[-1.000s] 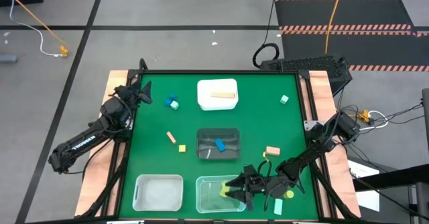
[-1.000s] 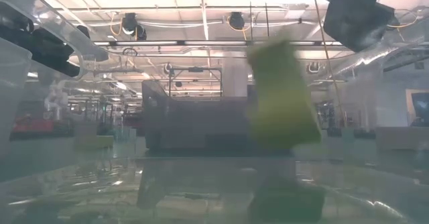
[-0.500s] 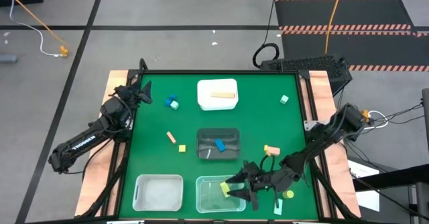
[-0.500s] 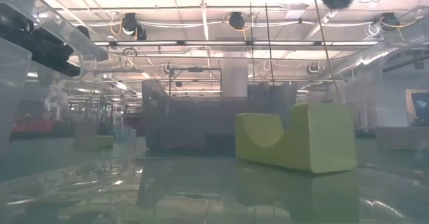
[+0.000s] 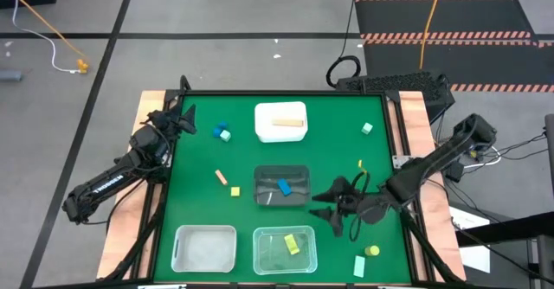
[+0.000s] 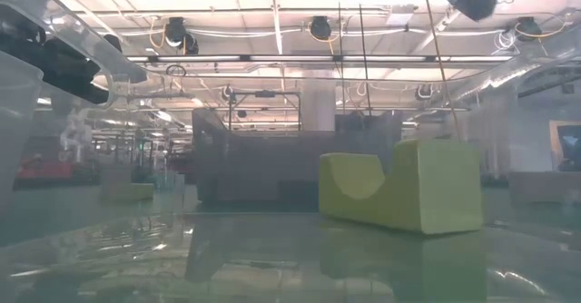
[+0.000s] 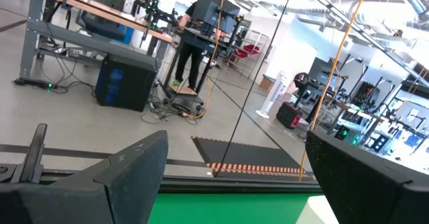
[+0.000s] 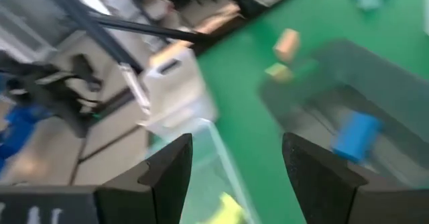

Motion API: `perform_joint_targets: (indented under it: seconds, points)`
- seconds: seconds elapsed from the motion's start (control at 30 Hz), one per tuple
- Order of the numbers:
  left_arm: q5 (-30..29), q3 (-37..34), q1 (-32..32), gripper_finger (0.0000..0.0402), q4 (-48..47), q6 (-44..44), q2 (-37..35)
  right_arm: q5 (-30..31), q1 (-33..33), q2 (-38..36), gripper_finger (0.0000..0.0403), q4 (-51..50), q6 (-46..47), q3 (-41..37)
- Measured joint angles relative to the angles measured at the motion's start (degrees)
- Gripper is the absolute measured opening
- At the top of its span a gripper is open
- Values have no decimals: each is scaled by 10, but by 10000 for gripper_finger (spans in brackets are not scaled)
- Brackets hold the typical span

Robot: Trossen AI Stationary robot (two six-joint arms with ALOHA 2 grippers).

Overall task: Sort & place blocks by color
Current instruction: Put the top right light blue block into the gray bin

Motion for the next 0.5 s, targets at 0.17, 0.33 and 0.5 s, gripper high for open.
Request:
perform_joint_targets:
  seconds: [0.17, 0.33, 0.5]
  points:
    - [0, 0, 0, 351, 0, 0, 0, -1, -14, -38, 220, -139, 62, 0]
    - [0, 0, 0, 351, 0, 0, 0, -38, -29, -45, 220, -252, 120, 0]
    - [0, 0, 0, 351, 0, 0, 0, -105, -40, -45, 220, -356, 183, 0]
